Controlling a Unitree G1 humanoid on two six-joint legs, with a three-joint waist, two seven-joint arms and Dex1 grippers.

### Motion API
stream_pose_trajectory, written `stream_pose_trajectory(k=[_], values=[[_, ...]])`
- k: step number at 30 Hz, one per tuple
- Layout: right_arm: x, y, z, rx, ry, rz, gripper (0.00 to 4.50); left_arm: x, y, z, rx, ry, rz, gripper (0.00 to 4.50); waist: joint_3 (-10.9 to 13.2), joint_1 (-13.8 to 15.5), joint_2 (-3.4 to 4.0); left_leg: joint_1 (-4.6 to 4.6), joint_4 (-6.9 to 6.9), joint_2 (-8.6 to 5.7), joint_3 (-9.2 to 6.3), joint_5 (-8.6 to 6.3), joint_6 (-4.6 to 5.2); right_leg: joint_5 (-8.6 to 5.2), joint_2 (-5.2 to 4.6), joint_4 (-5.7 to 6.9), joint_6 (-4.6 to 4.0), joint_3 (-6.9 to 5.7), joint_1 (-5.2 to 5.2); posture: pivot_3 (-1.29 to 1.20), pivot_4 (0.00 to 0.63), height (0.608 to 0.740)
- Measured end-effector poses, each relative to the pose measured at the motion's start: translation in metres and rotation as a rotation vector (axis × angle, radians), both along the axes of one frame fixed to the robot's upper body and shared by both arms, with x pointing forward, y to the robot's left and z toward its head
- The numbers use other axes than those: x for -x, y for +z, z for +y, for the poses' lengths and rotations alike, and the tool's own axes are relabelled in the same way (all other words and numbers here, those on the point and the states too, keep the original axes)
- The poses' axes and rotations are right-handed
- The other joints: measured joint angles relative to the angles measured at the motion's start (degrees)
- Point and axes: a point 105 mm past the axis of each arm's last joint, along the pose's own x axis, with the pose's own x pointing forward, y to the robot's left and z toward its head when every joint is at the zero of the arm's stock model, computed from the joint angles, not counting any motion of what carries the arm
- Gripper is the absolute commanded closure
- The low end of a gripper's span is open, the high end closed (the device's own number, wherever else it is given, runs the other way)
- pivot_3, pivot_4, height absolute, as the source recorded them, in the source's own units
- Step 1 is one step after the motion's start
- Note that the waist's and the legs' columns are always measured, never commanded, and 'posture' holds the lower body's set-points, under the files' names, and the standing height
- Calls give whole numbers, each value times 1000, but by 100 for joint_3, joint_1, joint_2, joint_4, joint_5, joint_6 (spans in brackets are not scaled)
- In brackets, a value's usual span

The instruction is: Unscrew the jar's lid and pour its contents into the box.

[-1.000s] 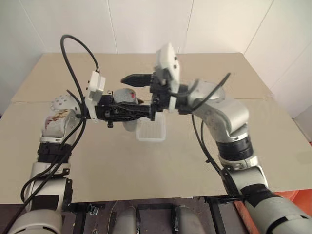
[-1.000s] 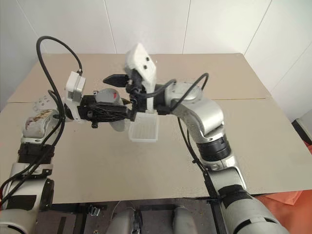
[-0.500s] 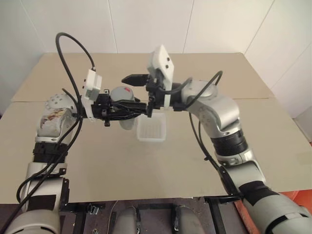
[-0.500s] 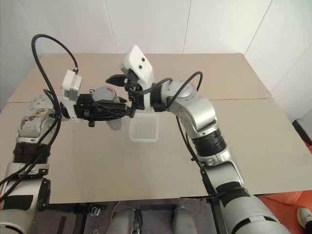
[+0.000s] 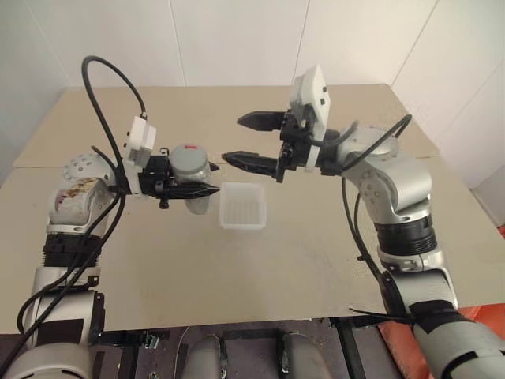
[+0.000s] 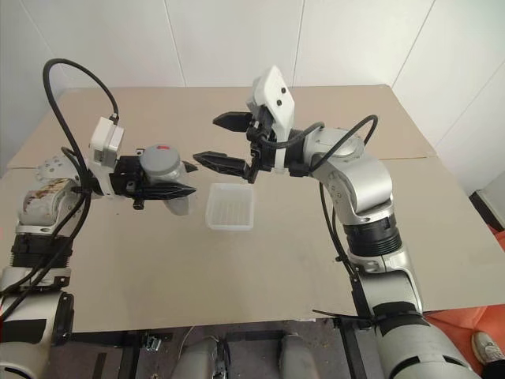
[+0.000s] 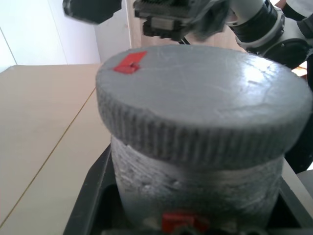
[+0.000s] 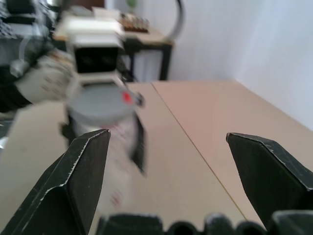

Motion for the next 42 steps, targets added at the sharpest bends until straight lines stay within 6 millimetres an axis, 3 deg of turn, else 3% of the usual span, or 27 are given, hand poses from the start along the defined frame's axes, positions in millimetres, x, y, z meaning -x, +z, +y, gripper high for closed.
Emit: stream_pose_trajectory(k=[5, 10, 17, 25, 36, 42], values=[[15, 7, 29, -16, 81, -8, 37, -2, -1, -10, 17, -27, 10, 2517, 0, 2, 0, 0, 2, 0, 0, 0, 0, 0, 0, 1, 0, -1, 1, 0, 150, 740], [7, -2, 50, 21, 39, 3, 37, -3, -1, -11, 17, -33, 15, 2517, 0, -2, 0, 0, 2, -1, 0, 1, -1, 0, 0, 1, 0, -1, 0, 0, 150, 740], [-5, -3, 57, 20, -12, 15, 37, -3, 0, -12, 16, -33, 12, 2517, 0, 3, 0, -1, 2, -1, 0, 1, -2, 0, -1, 0, 0, -2, 1, 0, 150, 740], [-6, -5, 52, 30, -21, 10, 37, -4, 0, -10, 12, -25, 11, 2517, 0, 0, 0, -1, 2, -1, -1, 1, -2, 0, -1, 0, 0, -2, 1, 0, 150, 740], [-7, -8, 27, 51, -40, -5, 37, -7, -1, -3, 3, 5, 26, 2517, 0, -1, 0, -1, 2, 0, -1, 0, -1, 0, 0, 0, 0, -2, 0, 0, 150, 740], [-25, -4, 3, 36, -149, 3, 37, -5, -1, 2, -12, -2, 26, 2517, 0, 9, 0, -1, 2, -1, 0, 0, 0, 0, -2, -1, 0, -2, 1, 0, 150, 740]])
